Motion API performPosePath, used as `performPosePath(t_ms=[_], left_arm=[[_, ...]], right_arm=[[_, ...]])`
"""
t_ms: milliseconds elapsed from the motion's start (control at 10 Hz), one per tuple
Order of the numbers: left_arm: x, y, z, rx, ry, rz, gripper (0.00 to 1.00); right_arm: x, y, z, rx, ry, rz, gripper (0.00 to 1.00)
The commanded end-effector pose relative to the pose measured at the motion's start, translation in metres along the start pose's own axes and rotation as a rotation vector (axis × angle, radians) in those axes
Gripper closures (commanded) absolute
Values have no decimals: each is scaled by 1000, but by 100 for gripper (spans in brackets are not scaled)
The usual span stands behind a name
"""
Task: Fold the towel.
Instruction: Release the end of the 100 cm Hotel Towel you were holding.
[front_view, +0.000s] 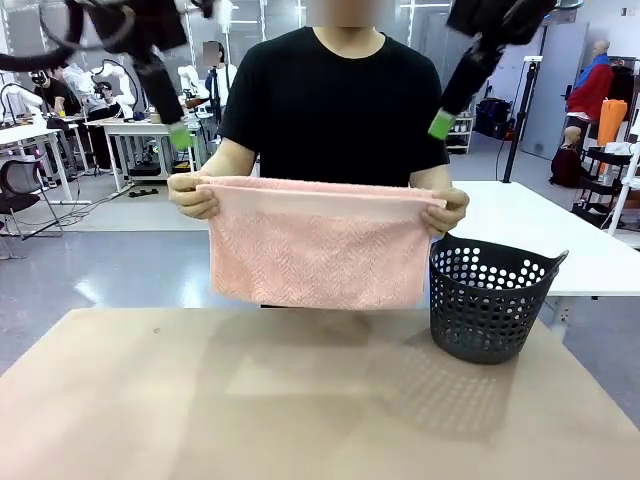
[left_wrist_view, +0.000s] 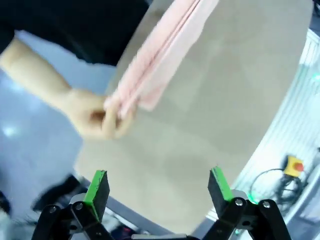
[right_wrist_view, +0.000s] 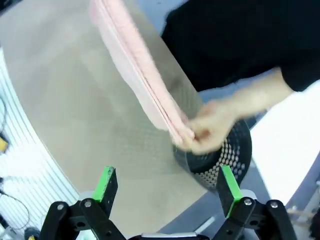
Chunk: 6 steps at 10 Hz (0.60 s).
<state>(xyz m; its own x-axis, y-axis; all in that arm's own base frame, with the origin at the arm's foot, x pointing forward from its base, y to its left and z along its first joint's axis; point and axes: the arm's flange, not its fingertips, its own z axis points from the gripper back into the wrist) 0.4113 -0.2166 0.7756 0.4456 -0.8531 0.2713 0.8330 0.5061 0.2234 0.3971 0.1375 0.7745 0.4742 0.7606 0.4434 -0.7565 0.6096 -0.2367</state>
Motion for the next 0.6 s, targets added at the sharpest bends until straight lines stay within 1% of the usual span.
performPosePath(t_ms=[0,200,300,400,500], left_arm=[[-40,-15,22,-21,68,242,0],[-78,-27,32,32,119,380,0],[-86,-28,32,58,112,427,0],[-90,-31,33,64,116,446,0],[-91,-31,31,91,117,446,0]], right_arm=[[-36,3,20,-74,23,-220,0],[-69,-3,35,-157,44,-404,0],[-74,-5,36,-184,49,-427,0],[-77,-5,35,-177,47,-437,0],[-78,-7,29,-155,57,-417,0]])
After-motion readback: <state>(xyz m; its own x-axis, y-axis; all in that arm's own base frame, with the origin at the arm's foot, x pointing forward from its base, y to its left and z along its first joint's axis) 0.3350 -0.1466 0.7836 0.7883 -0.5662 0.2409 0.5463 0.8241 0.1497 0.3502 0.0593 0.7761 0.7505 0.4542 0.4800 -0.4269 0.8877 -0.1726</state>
